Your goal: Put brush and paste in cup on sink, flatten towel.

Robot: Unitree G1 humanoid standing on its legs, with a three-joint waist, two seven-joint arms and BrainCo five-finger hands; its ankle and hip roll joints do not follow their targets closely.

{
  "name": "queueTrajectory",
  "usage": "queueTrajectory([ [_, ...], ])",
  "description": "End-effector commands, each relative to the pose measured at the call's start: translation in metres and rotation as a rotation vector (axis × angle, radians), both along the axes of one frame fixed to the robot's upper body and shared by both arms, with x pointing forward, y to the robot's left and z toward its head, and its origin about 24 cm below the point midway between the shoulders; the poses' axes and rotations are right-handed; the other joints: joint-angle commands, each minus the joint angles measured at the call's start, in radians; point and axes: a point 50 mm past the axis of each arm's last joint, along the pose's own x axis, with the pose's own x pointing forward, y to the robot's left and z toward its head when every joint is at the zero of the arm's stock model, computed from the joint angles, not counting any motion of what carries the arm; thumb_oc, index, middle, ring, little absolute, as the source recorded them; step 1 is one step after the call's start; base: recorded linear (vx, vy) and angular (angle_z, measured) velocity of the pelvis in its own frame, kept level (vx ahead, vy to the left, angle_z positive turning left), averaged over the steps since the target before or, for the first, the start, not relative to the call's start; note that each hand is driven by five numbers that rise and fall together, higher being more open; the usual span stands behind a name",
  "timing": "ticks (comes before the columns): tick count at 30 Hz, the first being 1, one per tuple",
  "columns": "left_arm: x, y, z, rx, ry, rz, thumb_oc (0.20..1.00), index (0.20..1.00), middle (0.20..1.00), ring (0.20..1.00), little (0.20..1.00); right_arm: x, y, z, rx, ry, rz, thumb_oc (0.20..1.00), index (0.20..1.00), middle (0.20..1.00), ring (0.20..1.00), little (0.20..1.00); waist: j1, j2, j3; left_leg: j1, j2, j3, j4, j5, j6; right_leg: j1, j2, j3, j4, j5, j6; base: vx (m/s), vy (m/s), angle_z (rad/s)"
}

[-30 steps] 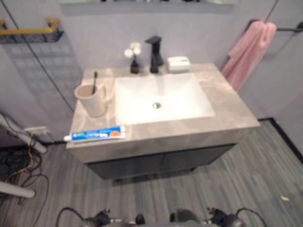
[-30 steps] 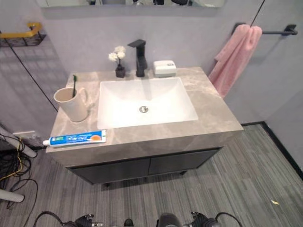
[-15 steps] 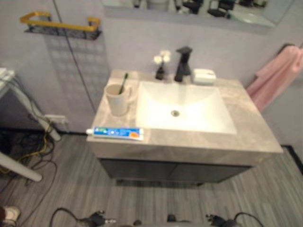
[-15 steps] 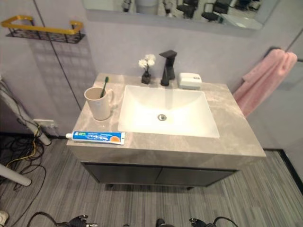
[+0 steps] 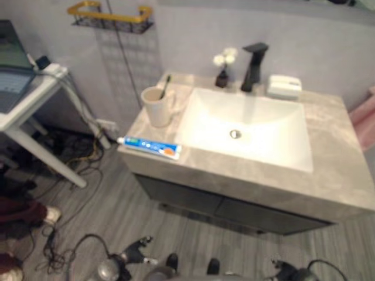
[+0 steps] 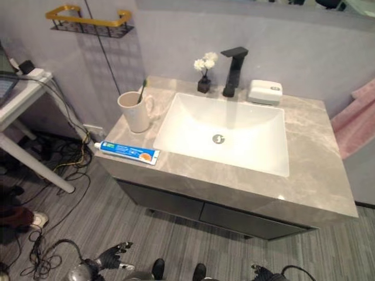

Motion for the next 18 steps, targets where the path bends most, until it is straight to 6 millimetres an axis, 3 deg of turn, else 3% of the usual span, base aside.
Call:
queueTrajectory([
  [1, 0.01, 0.018, 0.023, 0.034, -0.044, -0.137, 1.0, 1.0, 1.0, 1.0, 1.0, 0.021, -0.013, 0.01, -0.048, -0.012, 0.081, 1.0, 1.0, 1.0, 1.0, 1.0, 0.045, -0.032, 0.002, -0.002, -0.022, -0.005, 0.029, -0.014, -0.003, 0.035, -0.06, -0.001, 0.061, -0.06, 0.048, 0.03, -0.027, 0.47],
  [2, 0.01, 0.02, 0.025, 0.034, -0.042, -0.136, 1.0, 1.0, 1.0, 1.0, 1.0, 0.02, -0.012, 0.009, -0.046, -0.012, 0.082, 1.0, 1.0, 1.0, 1.0, 1.0, 0.042, -0.034, 0.001, 0.0, -0.022, -0.008, 0.026, -0.012, -0.003, 0.037, -0.06, -0.004, 0.061, -0.061, 0.048, 0.05, -0.014, 0.47],
  [4, 0.016, 0.025, 0.054, 0.035, -0.097, -0.256, 1.0, 1.0, 1.0, 1.0, 1.0, 0.034, -0.022, 0.018, -0.063, -0.063, 0.032, 1.0, 1.0, 1.0, 1.0, 1.0, 0.061, -0.022, -0.008, 0.008, -0.025, -0.024, 0.003, -0.004, -0.004, 0.047, -0.061, -0.028, 0.06, -0.065, 0.052, 0.05, -0.002, 0.35],
  [6, 0.02, 0.027, 0.069, 0.03, -0.122, -0.292, 1.0, 1.0, 1.0, 1.0, 1.0, 0.04, -0.023, 0.02, -0.064, -0.082, 0.028, 1.0, 1.0, 1.0, 1.0, 1.0, 0.063, -0.022, -0.01, 0.014, -0.026, -0.028, -0.007, 0.0, -0.004, 0.051, -0.062, -0.036, 0.058, -0.064, 0.053, 0.04, 0.019, 0.29],
  [7, 0.032, 0.024, 0.103, 0.023, -0.208, -0.399, 1.0, 1.0, 1.0, 1.0, 1.0, 0.053, -0.025, 0.026, -0.067, -0.128, 0.038, 1.0, 1.0, 1.0, 1.0, 1.0, 0.071, -0.013, -0.015, 0.019, -0.025, -0.031, -0.021, 0.004, -0.002, 0.055, -0.064, -0.043, 0.055, -0.062, 0.056, 0.05, 0.046, 0.23],
  [9, 0.041, 0.017, 0.141, 0.007, -0.291, -0.502, 1.0, 1.0, 1.0, 1.0, 1.0, 0.059, -0.025, 0.029, -0.069, -0.141, 0.072, 1.0, 1.0, 1.0, 1.0, 1.0, 0.076, -0.01, -0.018, 0.025, -0.024, -0.035, -0.039, 0.01, -0.004, 0.056, -0.063, -0.046, 0.051, -0.059, 0.059, 0.03, 0.038, 0.15],
  [10, 0.04, 0.018, 0.144, 0.01, -0.287, -0.498, 1.0, 1.0, 1.0, 1.0, 1.0, 0.06, -0.023, 0.028, -0.064, -0.141, 0.075, 1.0, 1.0, 1.0, 1.0, 1.0, 0.074, -0.014, -0.018, 0.026, -0.024, -0.035, -0.039, 0.01, -0.004, 0.057, -0.063, -0.046, 0.05, -0.058, 0.058, 0.01, 0.036, 0.1],
  [11, 0.047, 0.009, 0.173, -0.008, -0.365, -0.561, 1.0, 1.0, 1.0, 1.0, 1.0, 0.058, -0.025, 0.029, -0.067, -0.121, 0.102, 1.0, 1.0, 1.0, 1.0, 1.0, 0.086, -0.007, -0.02, 0.024, -0.027, -0.043, -0.039, 0.01, -0.005, 0.061, -0.066, -0.059, 0.046, -0.054, 0.062, 0.01, 0.035, 0.04],
  [13, 0.05, 0.005, 0.203, -0.008, -0.452, -0.594, 1.0, 1.0, 1.0, 1.0, 1.0, 0.051, -0.022, 0.025, -0.056, -0.083, 0.124, 1.0, 1.0, 1.0, 1.0, 1.0, 0.087, -0.008, -0.027, 0.02, -0.03, -0.054, -0.039, 0.008, -0.006, 0.069, -0.069, -0.074, 0.036, -0.047, 0.065, 0.03, 0.034, 0.08],
  [14, 0.048, 0.005, 0.205, -0.005, -0.45, -0.592, 1.0, 1.0, 1.0, 1.0, 1.0, 0.052, -0.021, 0.025, -0.053, -0.083, 0.126, 1.0, 1.0, 1.0, 1.0, 1.0, 0.084, -0.012, -0.028, 0.019, -0.03, -0.055, -0.039, 0.008, -0.006, 0.069, -0.069, -0.075, 0.035, -0.046, 0.065, 0.03, 0.038, 0.15],
  [15, 0.05, 0.004, 0.224, -0.007, -0.539, -0.59, 1.0, 1.0, 1.0, 1.0, 1.0, 0.045, -0.017, 0.021, -0.041, -0.056, 0.132, 1.0, 1.0, 1.0, 1.0, 1.0, 0.087, -0.012, -0.035, 0.015, -0.033, -0.062, -0.039, 0.007, -0.006, 0.072, -0.073, -0.086, 0.026, -0.038, 0.068, 0.03, 0.04, 0.19],
  [17, 0.05, 0.007, 0.234, 0.005, -0.586, -0.569, 1.0, 1.0, 1.0, 1.0, 1.0, 0.043, -0.013, 0.018, -0.027, -0.053, 0.135, 1.0, 1.0, 1.0, 1.0, 1.0, 0.081, -0.018, -0.038, 0.012, -0.035, -0.062, -0.039, 0.006, -0.005, 0.073, -0.074, -0.088, 0.019, -0.032, 0.07, 0.02, 0.038, 0.19],
  [18, 0.055, 0.008, 0.249, 0.025, -0.683, -0.549, 1.0, 1.0, 1.0, 1.0, 1.0, 0.036, -0.01, 0.014, -0.014, -0.035, 0.13, 1.0, 1.0, 1.0, 1.0, 1.0, 0.083, -0.019, -0.042, 0.01, -0.035, -0.06, -0.039, 0.004, -0.004, 0.072, -0.076, -0.087, 0.01, -0.023, 0.075, 0.02, 0.039, 0.08],
])
